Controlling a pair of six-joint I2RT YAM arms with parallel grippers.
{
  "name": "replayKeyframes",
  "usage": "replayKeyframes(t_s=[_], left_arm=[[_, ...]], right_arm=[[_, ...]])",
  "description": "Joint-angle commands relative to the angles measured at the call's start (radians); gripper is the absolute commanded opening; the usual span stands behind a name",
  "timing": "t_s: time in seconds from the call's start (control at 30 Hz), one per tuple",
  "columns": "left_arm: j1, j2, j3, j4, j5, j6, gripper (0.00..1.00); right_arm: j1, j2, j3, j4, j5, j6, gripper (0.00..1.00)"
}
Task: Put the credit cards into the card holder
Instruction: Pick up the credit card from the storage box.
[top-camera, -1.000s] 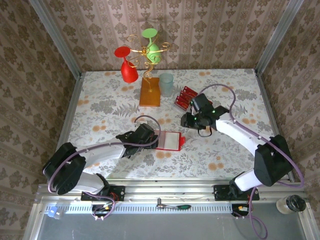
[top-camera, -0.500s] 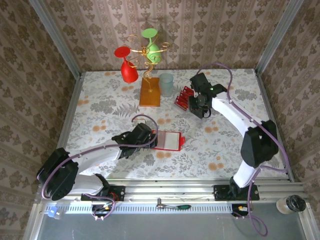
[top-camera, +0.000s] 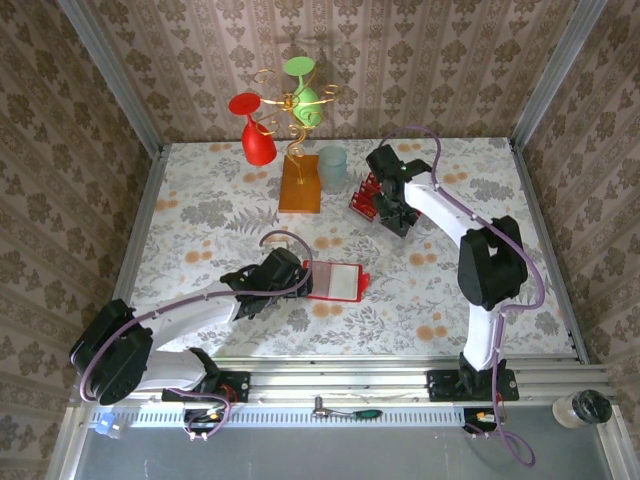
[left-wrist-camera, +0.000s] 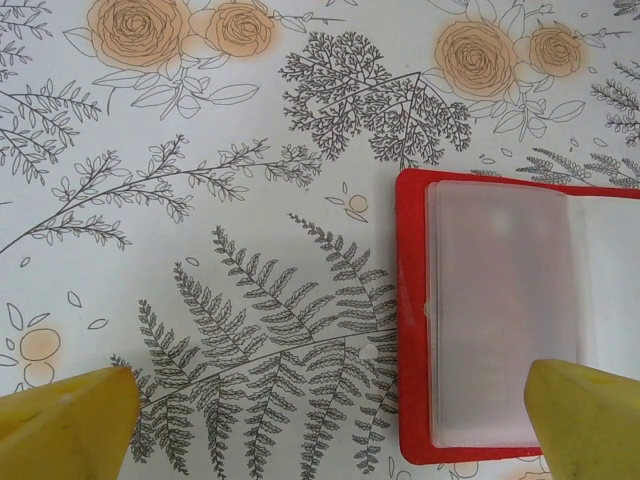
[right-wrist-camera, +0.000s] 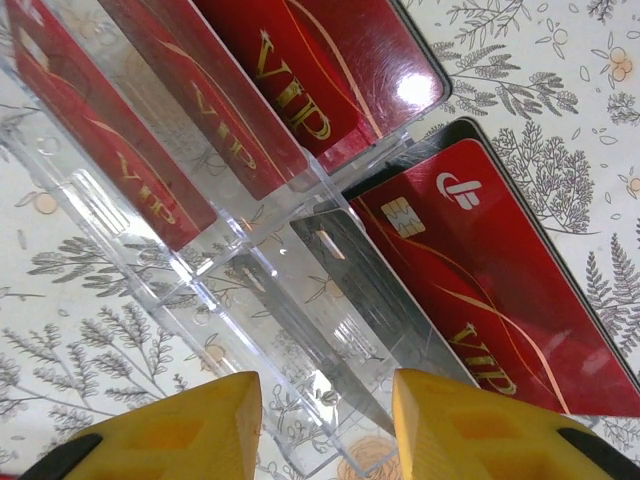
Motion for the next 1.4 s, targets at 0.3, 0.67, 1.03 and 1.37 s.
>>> replayKeyframes(t_s=[0.3,0.67,1.03,1.37], left_arm=[[0.011,-0.021,-0.018,-0.026,-0.008,-0.024,1.0],[0.012,-0.017,-0.018,-0.022,-0.007,-0.027,1.0],[0.012,-0.022,-0.009,-0.036,-0.004,-0.021,1.0],[0.012,-0.028,0.006,-0.053,-0.005,-0.012,1.0]], right_arm=[[0.004,0.084,0.018,-0.043,0.066,-0.051,0.38],[0.007,0.064,-0.003,-0.041,0.0,-0.056,0.22],[0.01,0.009,-0.052,-0.005,-0.102,-0.154,0.05],[0.029,-0.123,-0.036,-0.01,-0.123,-0.171,0.0]])
